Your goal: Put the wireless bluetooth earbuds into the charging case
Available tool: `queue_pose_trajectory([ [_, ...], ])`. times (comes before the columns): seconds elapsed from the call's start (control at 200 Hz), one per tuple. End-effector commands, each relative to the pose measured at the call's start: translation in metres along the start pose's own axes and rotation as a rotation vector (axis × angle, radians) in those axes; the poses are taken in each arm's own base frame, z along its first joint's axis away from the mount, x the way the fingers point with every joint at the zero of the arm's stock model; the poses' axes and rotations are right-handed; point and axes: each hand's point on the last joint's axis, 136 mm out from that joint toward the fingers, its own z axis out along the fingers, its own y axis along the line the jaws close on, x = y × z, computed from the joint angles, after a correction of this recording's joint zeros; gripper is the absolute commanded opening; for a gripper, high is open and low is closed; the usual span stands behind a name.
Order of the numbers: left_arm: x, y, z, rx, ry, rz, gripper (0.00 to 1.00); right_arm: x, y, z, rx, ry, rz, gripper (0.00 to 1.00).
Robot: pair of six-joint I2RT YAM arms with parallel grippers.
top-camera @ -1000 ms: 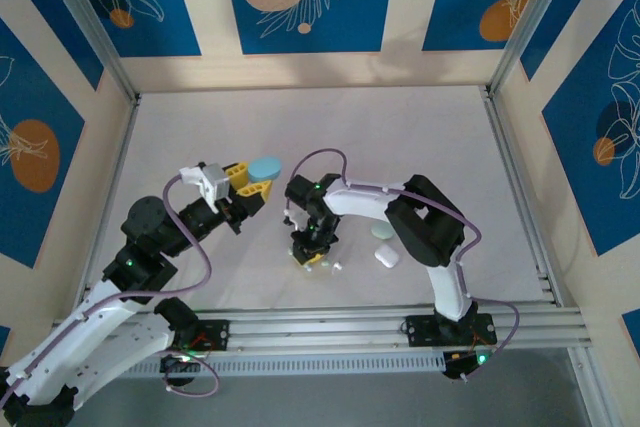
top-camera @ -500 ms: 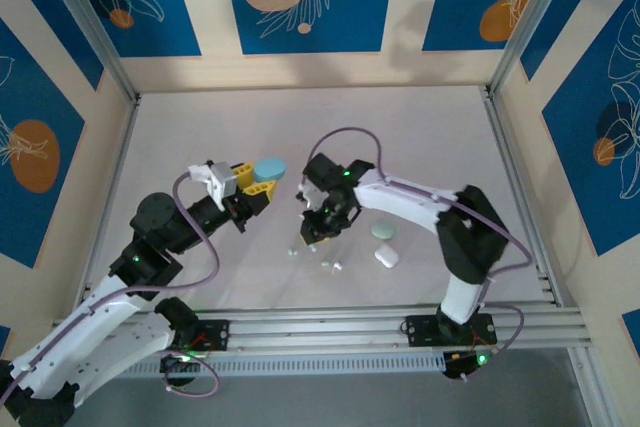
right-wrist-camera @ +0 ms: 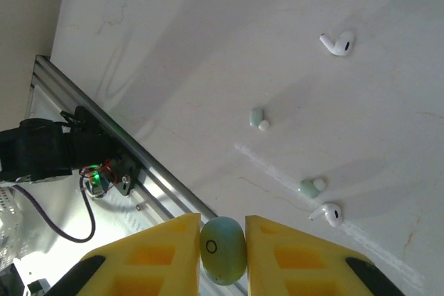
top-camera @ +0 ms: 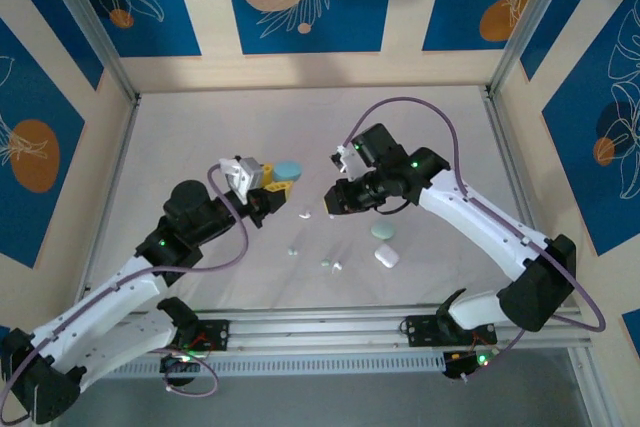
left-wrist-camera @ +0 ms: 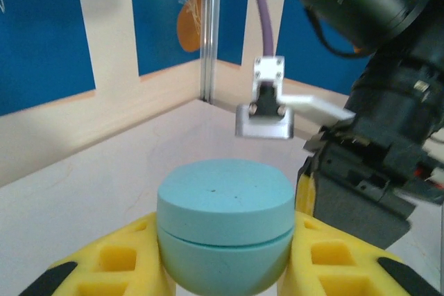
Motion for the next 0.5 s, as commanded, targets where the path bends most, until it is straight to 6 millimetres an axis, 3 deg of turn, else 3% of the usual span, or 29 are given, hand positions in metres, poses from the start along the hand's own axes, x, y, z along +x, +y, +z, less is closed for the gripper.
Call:
queue_pose_trajectory([
  [0.0,0.007,-0.010,0.009,0.066,0.008,0.002,0.31,-0.004,0.023,-0.024,-0.065,-0.034,-0.012,0.22],
  [0.205,0.023,-0.012,0.023,0.104,0.056,0.004,0.31,-0.009,0.034,-0.033,-0.098,-0.057,-0.025,0.22],
  [0.495,0.027,-0.017,0.029,0.144,0.073,-0.001,0.31,-0.020,0.045,-0.034,-0.147,-0.088,-0.036,0.22],
])
